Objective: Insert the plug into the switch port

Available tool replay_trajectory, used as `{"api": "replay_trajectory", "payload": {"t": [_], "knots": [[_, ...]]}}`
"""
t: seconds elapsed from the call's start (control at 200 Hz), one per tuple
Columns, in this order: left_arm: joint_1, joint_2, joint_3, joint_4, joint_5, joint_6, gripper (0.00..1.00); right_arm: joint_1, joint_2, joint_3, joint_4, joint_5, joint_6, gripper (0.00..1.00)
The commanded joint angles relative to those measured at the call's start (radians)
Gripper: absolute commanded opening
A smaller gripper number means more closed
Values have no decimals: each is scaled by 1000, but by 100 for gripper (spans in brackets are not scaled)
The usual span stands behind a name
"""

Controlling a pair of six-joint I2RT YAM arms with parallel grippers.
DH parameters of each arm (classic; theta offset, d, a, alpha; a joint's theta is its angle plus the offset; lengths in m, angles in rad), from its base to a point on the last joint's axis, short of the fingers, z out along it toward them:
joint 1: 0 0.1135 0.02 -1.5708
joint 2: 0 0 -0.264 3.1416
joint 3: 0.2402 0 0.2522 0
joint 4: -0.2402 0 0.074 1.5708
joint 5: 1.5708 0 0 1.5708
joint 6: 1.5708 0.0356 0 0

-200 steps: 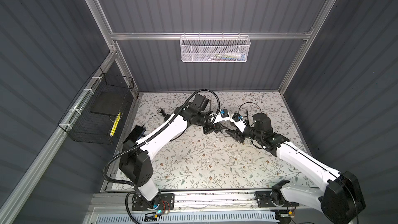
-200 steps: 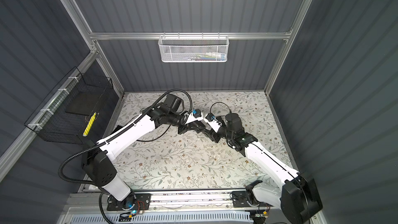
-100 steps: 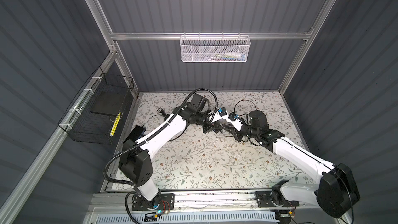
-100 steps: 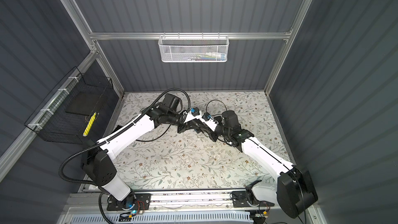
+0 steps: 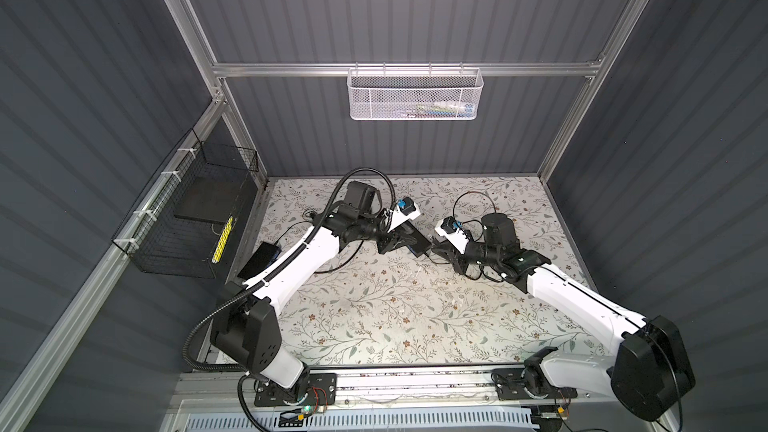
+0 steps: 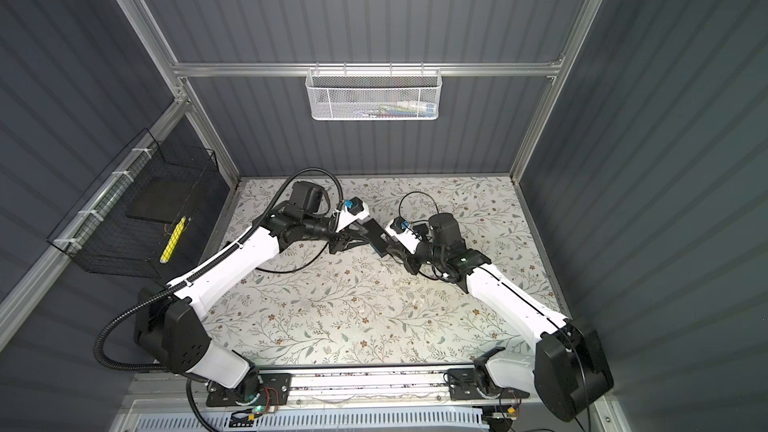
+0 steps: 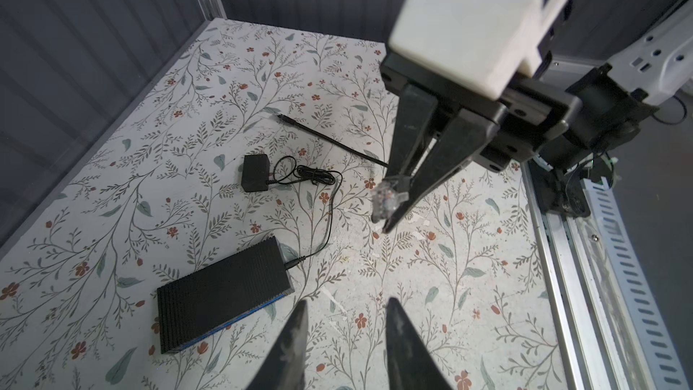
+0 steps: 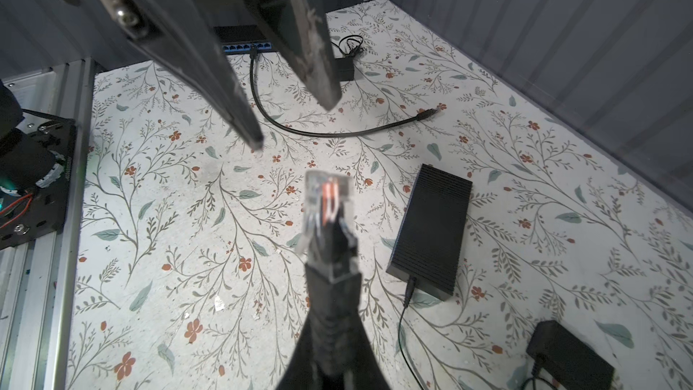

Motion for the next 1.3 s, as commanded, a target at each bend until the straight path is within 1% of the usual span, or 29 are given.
{"api": "replay_trajectory", "payload": {"t": [0.0,0.11,0.195,0.275,0.325,0.475,0.555,0.69,0.76,0.825,0.926,0.996,1.061,1.186,1.296], "knots": [[1,-20,-63,185,85,-142,34,-3,-13,-14,0,-57,38,11],[21,-10,-144,371,153,-299,34,-3,-17,-19,5,-88,51,11],[36,15,-165,457,183,-416,37,-3,-13,-21,5,-101,61,11],[58,33,-192,597,238,-548,39,-3,-8,-24,7,-107,70,12],[71,37,-203,649,263,-602,39,-3,-7,-25,8,-108,77,12],[75,51,-277,911,313,-803,40,-3,-3,-41,71,-126,128,12],[76,73,-317,1040,318,-890,40,-3,8,-41,97,-143,146,13],[73,130,-340,1247,343,-1045,40,-3,36,-15,71,-164,144,12],[72,143,-337,1263,348,-1058,40,-4,41,-7,60,-165,142,12],[66,143,-326,1236,357,-1039,40,-3,40,-2,49,-162,137,12],[48,138,-296,1114,376,-962,40,-4,48,7,35,-160,129,13],[36,131,-268,969,386,-858,40,-3,51,13,32,-160,126,12],[31,126,-252,874,393,-793,40,-3,54,17,28,-160,124,12],[25,127,-234,777,403,-730,40,-4,64,25,27,-165,120,12],[21,130,-228,779,405,-729,40,-3,76,33,23,-171,122,13]]}}
